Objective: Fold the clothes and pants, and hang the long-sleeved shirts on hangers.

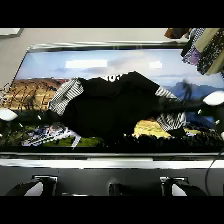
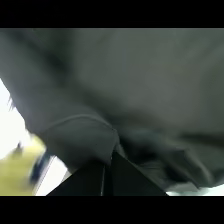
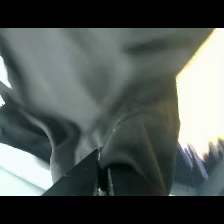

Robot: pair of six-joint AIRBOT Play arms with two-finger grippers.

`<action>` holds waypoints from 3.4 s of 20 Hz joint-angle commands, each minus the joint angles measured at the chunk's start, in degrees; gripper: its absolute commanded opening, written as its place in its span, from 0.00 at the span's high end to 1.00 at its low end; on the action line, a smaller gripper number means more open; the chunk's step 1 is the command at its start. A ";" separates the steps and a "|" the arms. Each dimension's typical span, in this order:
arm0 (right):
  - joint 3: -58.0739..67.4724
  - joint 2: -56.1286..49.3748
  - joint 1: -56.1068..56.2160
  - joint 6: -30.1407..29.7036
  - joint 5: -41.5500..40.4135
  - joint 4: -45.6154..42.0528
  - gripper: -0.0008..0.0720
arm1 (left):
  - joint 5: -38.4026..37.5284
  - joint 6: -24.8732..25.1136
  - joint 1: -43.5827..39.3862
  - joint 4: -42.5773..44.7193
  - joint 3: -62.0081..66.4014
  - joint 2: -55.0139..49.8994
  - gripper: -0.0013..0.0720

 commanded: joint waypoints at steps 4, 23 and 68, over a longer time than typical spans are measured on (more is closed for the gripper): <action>44.48 0.26 0.00 3.10 -12.98 -1.99 0.95 | 4.66 0.79 -0.15 -1.38 44.94 3.58 0.95; 60.00 10.10 0.00 19.21 -12.07 -29.86 0.95 | -0.22 -25.24 -0.17 21.77 57.53 14.82 0.95; -28.79 -4.59 8.28 -1.11 -25.00 -3.19 0.21 | -0.26 -48.83 -19.56 19.41 -19.32 24.30 0.00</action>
